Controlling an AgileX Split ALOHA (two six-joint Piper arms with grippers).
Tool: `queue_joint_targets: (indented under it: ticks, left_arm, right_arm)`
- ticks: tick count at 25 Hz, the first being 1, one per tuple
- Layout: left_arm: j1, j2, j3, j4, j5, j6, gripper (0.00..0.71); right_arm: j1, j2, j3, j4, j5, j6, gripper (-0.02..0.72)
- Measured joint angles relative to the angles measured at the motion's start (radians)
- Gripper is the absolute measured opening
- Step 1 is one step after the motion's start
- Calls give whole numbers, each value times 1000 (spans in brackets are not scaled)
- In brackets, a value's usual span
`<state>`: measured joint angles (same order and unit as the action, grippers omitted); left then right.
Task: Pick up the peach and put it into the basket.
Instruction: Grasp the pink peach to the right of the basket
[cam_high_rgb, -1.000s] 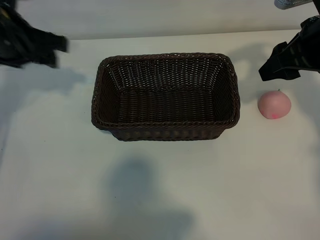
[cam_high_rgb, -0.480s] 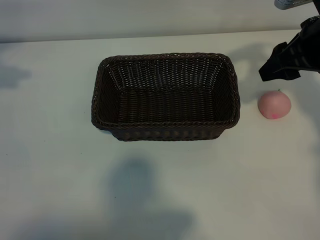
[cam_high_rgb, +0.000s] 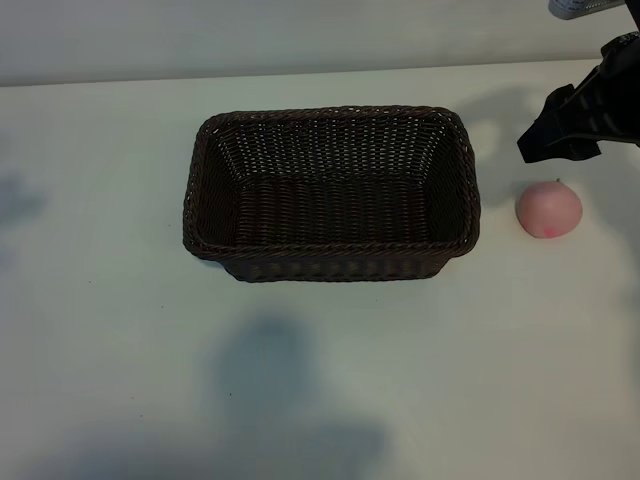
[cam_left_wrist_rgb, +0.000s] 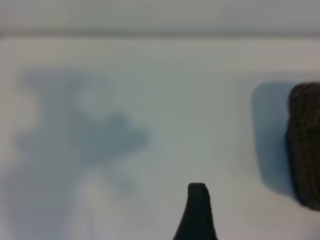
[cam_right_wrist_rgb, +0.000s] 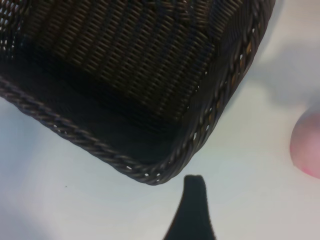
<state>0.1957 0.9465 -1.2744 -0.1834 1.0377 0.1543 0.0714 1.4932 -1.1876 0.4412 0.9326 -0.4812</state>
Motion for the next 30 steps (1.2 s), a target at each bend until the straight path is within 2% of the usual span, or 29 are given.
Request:
queue_joint_targets:
  ticks: [8, 13, 19, 24, 30]
  left_arm:
    - [-3, -413, 278, -11, -65, 33, 596]
    - [-52, -616, 466, 32, -62, 44, 596]
    - [-118, -763, 649, 52, -25, 19, 596]
    - [-125, -881, 715, 59, 14, -11, 596]
    - [-131, -897, 747, 136, 44, -106, 596]
  right_arm:
    - [0, 0, 0, 0, 0, 0, 595]
    - [0, 0, 0, 0, 0, 0, 595]
    - [0, 0, 0, 0, 0, 0, 595]
    - [0, 0, 0, 0, 0, 0, 595]
    - [0, 0, 0, 0, -1, 0, 595]
